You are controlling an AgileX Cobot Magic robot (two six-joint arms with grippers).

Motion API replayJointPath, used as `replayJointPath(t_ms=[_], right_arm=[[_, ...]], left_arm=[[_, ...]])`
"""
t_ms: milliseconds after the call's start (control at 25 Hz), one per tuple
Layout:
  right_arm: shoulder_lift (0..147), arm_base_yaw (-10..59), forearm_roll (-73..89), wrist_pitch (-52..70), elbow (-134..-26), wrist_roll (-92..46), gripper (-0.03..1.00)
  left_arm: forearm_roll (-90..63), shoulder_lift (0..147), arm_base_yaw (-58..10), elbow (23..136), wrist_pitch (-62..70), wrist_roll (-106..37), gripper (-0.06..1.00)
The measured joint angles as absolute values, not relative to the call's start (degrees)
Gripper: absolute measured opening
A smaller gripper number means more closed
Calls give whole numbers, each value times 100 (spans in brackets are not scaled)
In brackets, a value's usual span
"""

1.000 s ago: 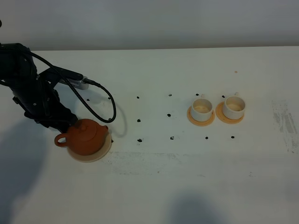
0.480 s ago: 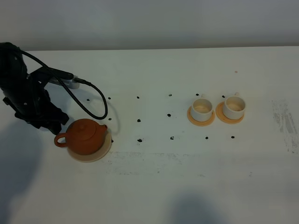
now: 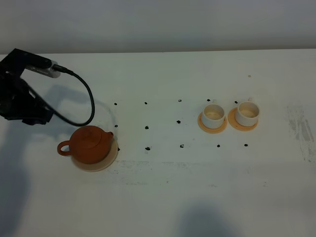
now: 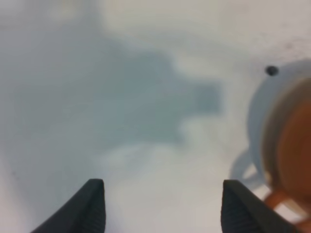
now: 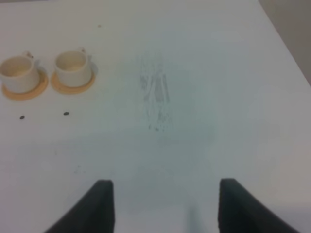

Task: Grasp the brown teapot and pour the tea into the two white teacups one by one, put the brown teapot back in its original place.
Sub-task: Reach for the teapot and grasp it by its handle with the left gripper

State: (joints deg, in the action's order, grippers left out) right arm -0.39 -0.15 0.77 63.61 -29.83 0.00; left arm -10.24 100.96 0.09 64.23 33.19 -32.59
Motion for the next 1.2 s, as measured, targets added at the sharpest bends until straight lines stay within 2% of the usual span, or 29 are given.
replayJointPath(t_ms=[320, 920, 1200], right_arm=[[-39, -15, 77, 6361, -2983, 0, 46], [-39, -15, 77, 6361, -2983, 0, 46], [-39, -15, 77, 6361, -2983, 0, 46]], left_arm=[[-1334, 9556, -81, 6108, 3560, -4141, 50], [-1847, 9977, -145, 6091, 3718, -8119, 50], [-2226, 9997, -348, 6148, 3866, -8794, 50]])
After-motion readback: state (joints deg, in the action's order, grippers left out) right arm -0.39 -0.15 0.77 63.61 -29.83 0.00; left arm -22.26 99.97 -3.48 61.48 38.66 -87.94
